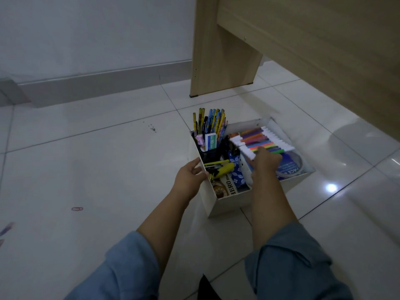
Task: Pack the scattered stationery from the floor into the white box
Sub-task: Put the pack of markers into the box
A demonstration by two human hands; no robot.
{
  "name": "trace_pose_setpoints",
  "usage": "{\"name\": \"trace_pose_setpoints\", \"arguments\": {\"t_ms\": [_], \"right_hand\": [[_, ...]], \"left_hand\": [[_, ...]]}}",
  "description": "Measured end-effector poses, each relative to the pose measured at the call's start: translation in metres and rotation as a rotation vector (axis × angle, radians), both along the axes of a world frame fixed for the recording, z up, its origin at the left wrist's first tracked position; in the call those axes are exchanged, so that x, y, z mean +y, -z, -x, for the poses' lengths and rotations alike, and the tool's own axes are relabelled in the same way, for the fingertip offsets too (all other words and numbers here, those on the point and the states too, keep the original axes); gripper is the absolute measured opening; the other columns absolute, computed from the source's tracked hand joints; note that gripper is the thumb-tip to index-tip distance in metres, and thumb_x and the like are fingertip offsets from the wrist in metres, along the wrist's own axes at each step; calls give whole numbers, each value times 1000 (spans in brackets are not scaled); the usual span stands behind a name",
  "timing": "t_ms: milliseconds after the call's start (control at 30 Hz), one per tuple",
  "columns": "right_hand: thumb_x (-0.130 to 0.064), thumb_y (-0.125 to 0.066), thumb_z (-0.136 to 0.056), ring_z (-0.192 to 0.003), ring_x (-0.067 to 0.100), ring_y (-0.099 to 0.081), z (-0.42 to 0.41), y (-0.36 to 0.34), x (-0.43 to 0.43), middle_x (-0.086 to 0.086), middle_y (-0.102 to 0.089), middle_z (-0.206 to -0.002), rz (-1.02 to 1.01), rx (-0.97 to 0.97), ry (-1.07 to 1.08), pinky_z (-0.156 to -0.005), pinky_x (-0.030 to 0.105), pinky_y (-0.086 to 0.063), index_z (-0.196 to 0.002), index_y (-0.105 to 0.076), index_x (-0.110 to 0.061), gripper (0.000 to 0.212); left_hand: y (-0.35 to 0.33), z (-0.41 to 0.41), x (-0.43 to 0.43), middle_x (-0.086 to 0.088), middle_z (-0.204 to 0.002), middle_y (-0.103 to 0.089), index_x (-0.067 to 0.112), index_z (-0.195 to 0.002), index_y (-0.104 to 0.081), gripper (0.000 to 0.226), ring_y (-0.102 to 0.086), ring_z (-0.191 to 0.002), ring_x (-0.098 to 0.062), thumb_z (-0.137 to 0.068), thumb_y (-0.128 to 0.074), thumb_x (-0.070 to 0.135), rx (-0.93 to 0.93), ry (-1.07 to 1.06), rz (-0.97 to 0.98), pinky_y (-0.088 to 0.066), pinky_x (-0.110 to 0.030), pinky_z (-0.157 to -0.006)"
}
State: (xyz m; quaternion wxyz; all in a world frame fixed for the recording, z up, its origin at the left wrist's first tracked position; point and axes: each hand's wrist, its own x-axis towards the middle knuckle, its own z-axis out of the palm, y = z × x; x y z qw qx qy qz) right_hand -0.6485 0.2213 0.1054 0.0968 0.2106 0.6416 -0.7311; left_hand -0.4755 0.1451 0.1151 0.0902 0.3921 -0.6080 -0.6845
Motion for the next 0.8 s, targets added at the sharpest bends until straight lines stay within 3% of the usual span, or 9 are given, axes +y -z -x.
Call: {"name": "trace_pose_setpoints", "arguments": {"t_ms": [33, 100, 167, 267, 333, 400, 533, 700, 800], "right_hand": [[-13, -52, -93, -118, 35, -53, 1, -7, 1, 23, -50, -133, 17, -55, -41, -96, 41, -47, -132, -41, 0, 42], [-19, -56, -92, -118, 31, -53, 4, -14, 4, 18, -55, -128, -313, -62, -286, -92, 33, -45, -123, -52, 1, 37], [-13, -58, -90, -117, 32, -53, 3, -7, 10, 20, -53, -130, -664, 161, -435, -88, 33, -46, -128, -49, 2, 42], [-19, -68, -84, -128, 38, -36, 0, -4, 15, 23, -31, -144, -1079, 335, -436, -100, 46, -40, -143, -28, -3, 73], [-35, -70, -81, -132, 38, -29, -2, -1, 17, 21, -34, -142, -1283, 450, -525, -106, 51, -32, -133, -43, -8, 65], [-47, -65, -82, -131, 36, -32, -3, 1, 15, 20, -43, -137, -1386, 489, -649, -110, 52, -23, -123, -53, -9, 57], [-52, -61, -83, -136, 39, -32, 1, 3, 7, 22, -44, -140, -1469, 513, -817, -116, 53, -10, -131, -49, -11, 64], [-47, -61, -85, -140, 43, -20, 8, 3, 2, 25, -29, -149, -1461, 504, -893, -117, 51, -7, -144, -31, -9, 76], [-48, -66, -81, -140, 38, -22, 11, 3, 6, 21, -30, -149, -1384, 490, -877, -117, 51, -14, -144, -26, -4, 86]], "left_hand": [[0, 0, 0, -15, -138, -51, 13, -143, -36, 57, -51, -122, -19, -90, -54, 3, 1, -1, 0, -38, -25, -88], [0, 1, 0, -16, -138, -52, 13, -143, -36, 57, -51, -123, -20, -90, -55, 3, 2, -1, -4, -38, -25, -89], [0, 1, -1, -16, -137, -52, 13, -143, -35, 58, -51, -125, -24, -90, -55, 3, 0, -6, -14, -39, -26, -89], [1, 1, 0, -17, -138, -51, 16, -145, -31, 62, -51, -126, -26, -90, -56, 3, 1, -12, -18, -39, -27, -90], [2, 1, -1, -17, -139, -50, 20, -146, -28, 65, -48, -128, -27, -90, -56, 4, 0, -4, -7, -38, -28, -90], [3, 1, -1, -17, -139, -50, 22, -146, -28, 66, -49, -128, -27, -90, -56, 4, -1, 6, -2, -39, -28, -89], [3, 2, -4, -16, -137, -52, 22, -146, -29, 66, -52, -124, -26, -89, -56, 4, -1, 12, -4, -40, -27, -85], [4, 2, -6, -15, -137, -52, 24, -145, -30, 66, -53, -123, -26, -89, -57, 5, 0, 14, -9, -40, -27, -87], [6, 1, -7, -16, -137, -53, 24, -145, -30, 66, -53, -123, -26, -89, -57, 4, 1, 15, -7, -40, -28, -88]]}}
